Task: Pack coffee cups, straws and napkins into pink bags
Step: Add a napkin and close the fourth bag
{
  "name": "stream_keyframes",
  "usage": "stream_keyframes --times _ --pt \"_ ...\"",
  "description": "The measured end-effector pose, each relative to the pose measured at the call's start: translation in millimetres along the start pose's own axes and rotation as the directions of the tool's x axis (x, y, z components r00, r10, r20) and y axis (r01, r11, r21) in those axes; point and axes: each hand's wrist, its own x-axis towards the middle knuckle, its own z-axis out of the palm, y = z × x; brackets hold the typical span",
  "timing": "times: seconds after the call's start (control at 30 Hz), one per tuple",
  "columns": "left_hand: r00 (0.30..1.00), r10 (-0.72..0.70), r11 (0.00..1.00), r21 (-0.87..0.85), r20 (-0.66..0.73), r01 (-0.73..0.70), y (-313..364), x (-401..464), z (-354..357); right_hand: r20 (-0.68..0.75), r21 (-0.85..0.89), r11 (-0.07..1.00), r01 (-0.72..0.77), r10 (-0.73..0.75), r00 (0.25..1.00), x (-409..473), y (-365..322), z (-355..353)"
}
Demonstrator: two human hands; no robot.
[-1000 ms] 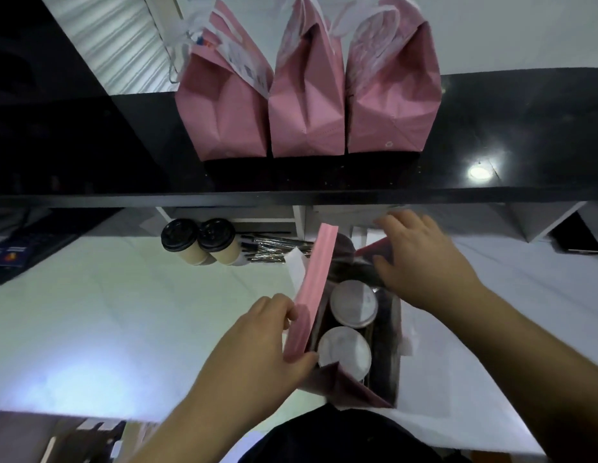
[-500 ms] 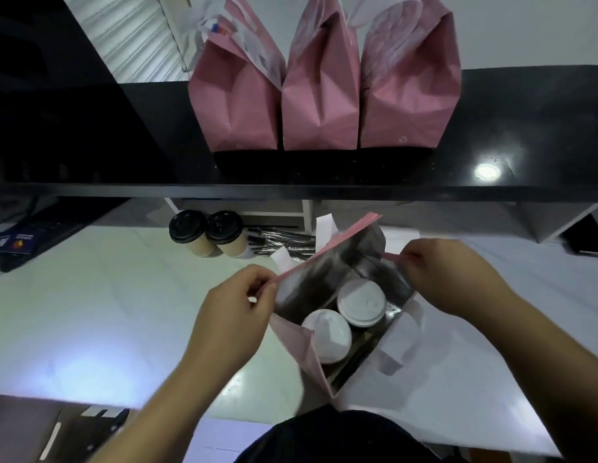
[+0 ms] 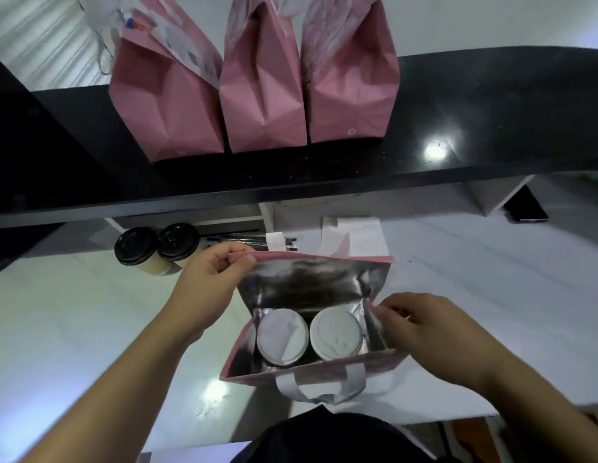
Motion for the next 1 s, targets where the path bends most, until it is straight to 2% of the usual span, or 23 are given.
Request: stream_keyframes --times 0.1,0.2,0.3,0.4,0.53,0.67,0.73,0.83,1.0 --pt "1.0 0.011 1.0 -0.001 -0.003 -0.011 -1.4 -0.6 -0.4 -0.134 0.221 0.972 -0.079 0.111 0.985 26.3 9.9 -15.0" --pt "1.0 0.016 0.999 -0.033 -0.013 -0.017 -1.0 -1.0 -0.8 -0.232 0.22 0.967 -0.13 0.181 0.956 73.1 26.7 -11.9" --pt "1.0 0.014 0.999 -0.039 -0.01 -0.015 -2.0 0.3 -1.2 -0.197 0.065 0.991 -0.118 0.128 0.972 125.6 41.8 0.1" --pt "1.0 0.007 0.999 -0.038 -0.006 -0.007 -3.4 3.2 -2.2 -0.103 0.097 0.986 -0.139 0.149 0.984 175.5 46.8 10.7" --pt "1.0 0.016 0.999 -0.048 0.015 -0.016 -5.2 8.8 -4.7 -0.094 -0.174 0.982 -0.075 0.059 0.994 229.1 54.1 29.4" --pt "0.999 0.032 0.999 -0.03 0.013 -0.032 -8.7 13.4 -4.9 -0.02 -0.377 0.923 -0.077 0.074 0.997 256.9 60.0 35.7" --pt "0.999 0.032 0.999 -0.04 0.02 -0.031 -9.0 15.4 -3.5 0.0 -0.458 0.888 -0.031 0.035 0.999 262.1 62.0 37.9" --pt "1.0 0.022 0.999 -0.049 0.022 -0.02 -8.6 17.9 -2.0 -0.009 -0.52 0.853 0.044 -0.057 0.998 265.1 68.1 38.8" --pt "1.0 0.023 0.998 -0.051 0.002 -0.023 -7.7 18.5 -0.7 -0.041 -0.549 0.832 0.082 -0.125 0.991 263.7 73.2 38.1"
